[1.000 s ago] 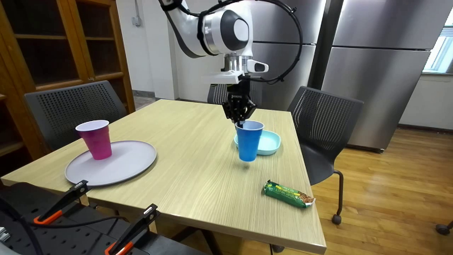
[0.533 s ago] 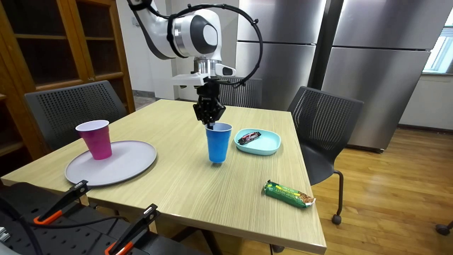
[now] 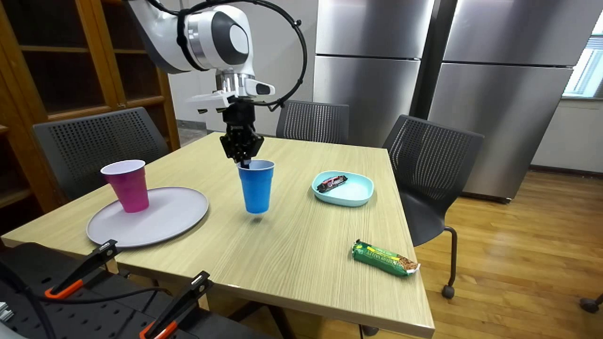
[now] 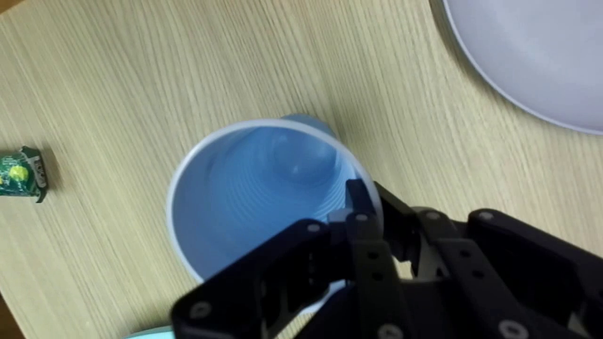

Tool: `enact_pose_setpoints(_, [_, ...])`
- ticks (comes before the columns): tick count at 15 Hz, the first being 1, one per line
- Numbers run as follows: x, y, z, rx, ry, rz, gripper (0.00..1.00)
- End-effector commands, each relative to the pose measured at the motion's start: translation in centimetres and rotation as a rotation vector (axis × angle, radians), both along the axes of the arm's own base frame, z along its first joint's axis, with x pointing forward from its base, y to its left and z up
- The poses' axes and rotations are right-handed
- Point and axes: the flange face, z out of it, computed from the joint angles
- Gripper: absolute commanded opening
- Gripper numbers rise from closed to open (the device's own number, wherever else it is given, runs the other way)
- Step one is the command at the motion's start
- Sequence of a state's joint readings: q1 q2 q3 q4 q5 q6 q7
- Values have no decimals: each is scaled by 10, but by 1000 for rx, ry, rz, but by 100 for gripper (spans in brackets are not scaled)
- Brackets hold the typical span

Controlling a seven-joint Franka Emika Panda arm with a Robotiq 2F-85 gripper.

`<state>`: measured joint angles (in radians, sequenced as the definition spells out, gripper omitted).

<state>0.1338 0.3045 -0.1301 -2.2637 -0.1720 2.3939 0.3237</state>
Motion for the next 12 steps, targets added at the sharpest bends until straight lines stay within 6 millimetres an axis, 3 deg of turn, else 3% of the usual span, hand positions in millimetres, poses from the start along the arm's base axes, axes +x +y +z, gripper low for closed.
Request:
enact_pose_setpoints(1, [-37,22,20,-13,-42,85,2])
enact_pose_setpoints(7, [-81,54,29,26,-93,227,2])
enact_pose_setpoints(12, [-104,79,36,63,-120,301,2])
